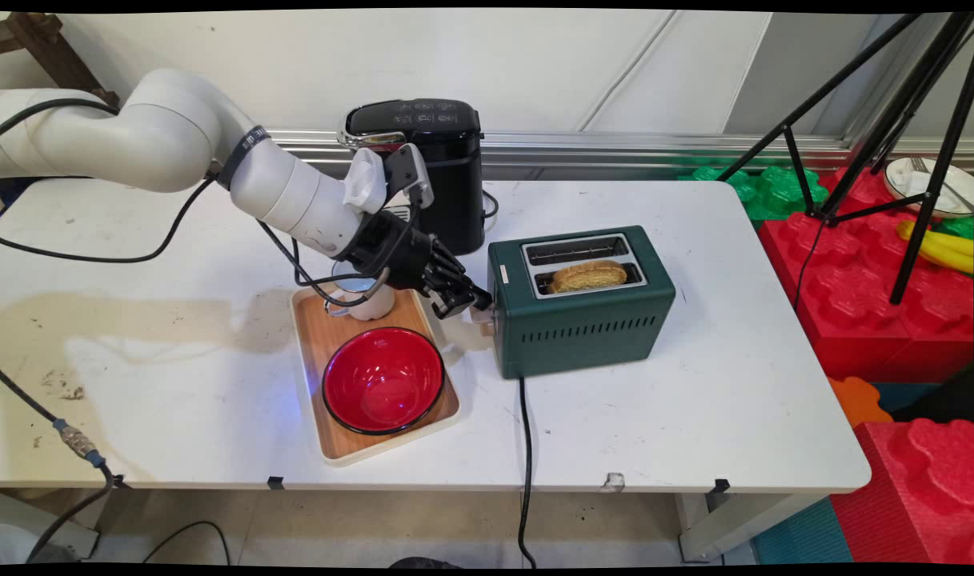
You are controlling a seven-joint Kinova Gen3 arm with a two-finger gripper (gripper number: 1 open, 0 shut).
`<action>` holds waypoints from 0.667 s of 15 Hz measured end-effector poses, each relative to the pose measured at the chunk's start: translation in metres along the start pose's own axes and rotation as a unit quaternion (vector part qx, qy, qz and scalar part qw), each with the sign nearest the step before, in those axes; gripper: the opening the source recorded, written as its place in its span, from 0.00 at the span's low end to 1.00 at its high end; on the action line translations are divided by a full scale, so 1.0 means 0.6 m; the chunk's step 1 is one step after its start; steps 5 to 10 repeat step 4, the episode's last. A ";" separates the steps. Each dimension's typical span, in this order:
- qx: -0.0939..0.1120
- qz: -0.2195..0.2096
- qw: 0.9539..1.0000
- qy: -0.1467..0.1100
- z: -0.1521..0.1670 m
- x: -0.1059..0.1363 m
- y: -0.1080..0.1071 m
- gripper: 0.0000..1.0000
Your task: Press the toaster switch
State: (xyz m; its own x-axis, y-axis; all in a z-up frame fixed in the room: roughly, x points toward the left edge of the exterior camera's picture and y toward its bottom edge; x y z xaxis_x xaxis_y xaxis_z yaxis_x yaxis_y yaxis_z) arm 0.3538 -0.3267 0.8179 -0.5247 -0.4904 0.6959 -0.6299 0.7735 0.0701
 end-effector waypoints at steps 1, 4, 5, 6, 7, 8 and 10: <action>0.000 0.001 1.000 -0.001 0.000 -0.002 0.000 0.00; 0.001 0.002 1.000 -0.003 -0.002 -0.008 0.001 0.00; 0.001 0.002 1.000 -0.003 -0.002 -0.008 0.001 0.00; 0.001 0.002 1.000 -0.003 -0.002 -0.008 0.001 0.00; 0.001 0.002 1.000 -0.003 -0.002 -0.008 0.001 0.00; 0.001 0.002 1.000 -0.003 -0.002 -0.008 0.001 0.00; 0.001 0.002 1.000 -0.003 -0.002 -0.008 0.001 0.00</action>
